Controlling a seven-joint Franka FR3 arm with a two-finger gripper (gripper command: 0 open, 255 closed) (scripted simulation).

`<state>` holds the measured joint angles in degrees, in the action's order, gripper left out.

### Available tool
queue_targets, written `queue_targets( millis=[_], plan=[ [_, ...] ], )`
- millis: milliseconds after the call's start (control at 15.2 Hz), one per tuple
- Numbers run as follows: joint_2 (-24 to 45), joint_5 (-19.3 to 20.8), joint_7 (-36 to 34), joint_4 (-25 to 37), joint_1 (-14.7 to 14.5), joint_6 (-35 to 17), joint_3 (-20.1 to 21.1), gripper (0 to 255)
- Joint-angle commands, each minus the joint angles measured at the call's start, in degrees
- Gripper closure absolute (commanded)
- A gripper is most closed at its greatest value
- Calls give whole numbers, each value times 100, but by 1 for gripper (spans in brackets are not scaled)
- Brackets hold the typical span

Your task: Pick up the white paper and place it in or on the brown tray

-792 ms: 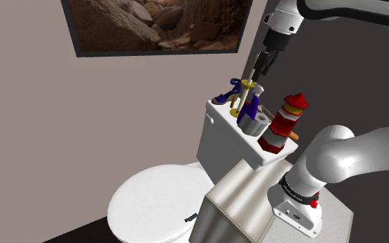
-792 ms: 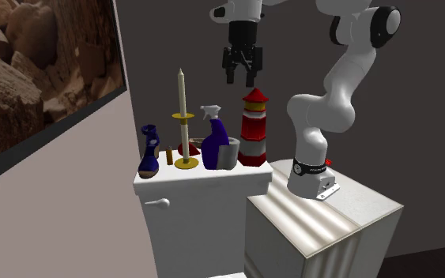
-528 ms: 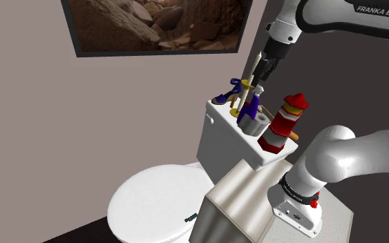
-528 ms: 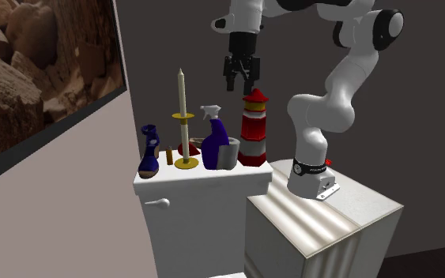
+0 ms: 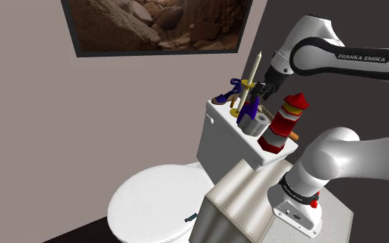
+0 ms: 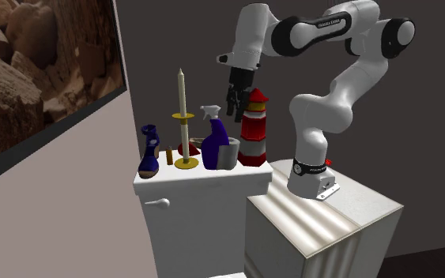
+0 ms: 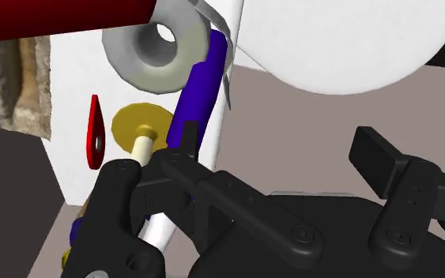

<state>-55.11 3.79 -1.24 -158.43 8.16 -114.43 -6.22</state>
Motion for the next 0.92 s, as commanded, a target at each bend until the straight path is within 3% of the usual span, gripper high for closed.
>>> queue_targets(
  millis=[0,198,660,858],
  plan=[
    [-111,26,-251,-477,180,-538,3,0],
    [-197,104,-518,-1104,487,-1297,-57,0],
    [353,144,-521,-1395,484,-2136,-108,0],
    [406,147,-522,-1415,483,-2209,-112,0]
  ],
)
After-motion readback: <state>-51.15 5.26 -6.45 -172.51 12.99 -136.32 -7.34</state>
